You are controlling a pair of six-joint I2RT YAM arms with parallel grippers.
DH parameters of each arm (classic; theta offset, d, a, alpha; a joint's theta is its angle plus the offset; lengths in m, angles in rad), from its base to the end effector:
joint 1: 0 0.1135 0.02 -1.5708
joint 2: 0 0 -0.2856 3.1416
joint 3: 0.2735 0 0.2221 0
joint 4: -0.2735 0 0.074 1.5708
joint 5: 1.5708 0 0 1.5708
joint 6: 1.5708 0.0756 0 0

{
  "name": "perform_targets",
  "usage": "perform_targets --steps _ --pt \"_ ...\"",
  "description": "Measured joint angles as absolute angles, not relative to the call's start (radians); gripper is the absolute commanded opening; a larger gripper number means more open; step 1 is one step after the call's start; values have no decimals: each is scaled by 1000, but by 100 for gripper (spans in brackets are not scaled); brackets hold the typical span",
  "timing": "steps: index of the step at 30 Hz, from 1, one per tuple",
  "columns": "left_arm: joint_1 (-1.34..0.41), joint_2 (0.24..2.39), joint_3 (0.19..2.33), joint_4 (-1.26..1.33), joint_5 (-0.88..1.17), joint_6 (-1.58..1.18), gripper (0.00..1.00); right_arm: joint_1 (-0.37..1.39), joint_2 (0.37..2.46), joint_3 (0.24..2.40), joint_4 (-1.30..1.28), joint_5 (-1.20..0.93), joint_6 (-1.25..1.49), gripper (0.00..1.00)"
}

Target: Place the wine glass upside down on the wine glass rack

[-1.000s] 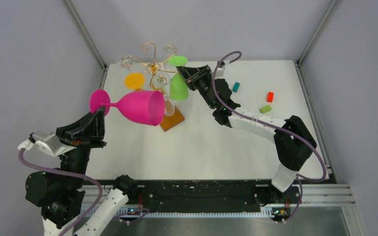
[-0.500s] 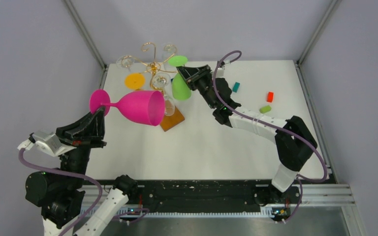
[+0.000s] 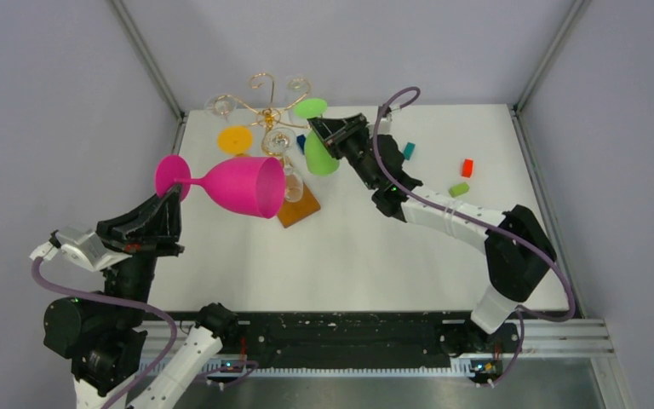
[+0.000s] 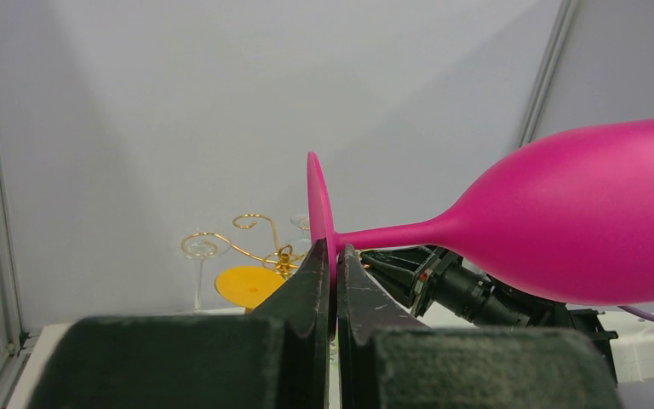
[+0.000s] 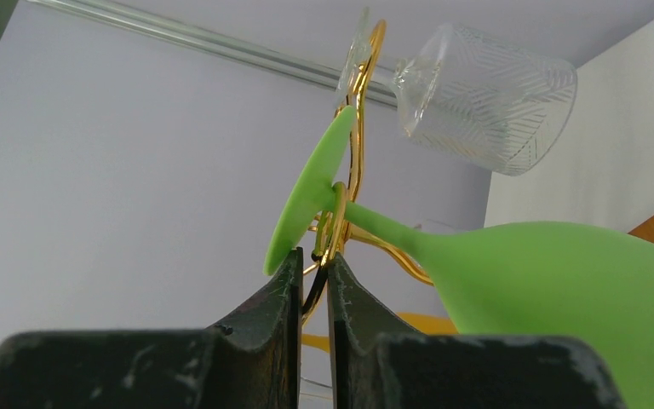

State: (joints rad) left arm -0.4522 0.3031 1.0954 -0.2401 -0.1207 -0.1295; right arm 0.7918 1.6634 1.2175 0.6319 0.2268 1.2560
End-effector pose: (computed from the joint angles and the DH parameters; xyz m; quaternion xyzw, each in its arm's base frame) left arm -0.0124 0.0162 0.4713 0.0262 0.4888 -0.2217 0.8433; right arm 0.3004 0.2801 0.3871 0.2307 0.5972 0.6157 0.4594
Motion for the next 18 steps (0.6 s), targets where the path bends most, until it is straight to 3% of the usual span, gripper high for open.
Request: perform_targets --steps 18 --pt "-452 308 1100 -240 -109 -146 0 792 1635 1228 553 221 1250 0"
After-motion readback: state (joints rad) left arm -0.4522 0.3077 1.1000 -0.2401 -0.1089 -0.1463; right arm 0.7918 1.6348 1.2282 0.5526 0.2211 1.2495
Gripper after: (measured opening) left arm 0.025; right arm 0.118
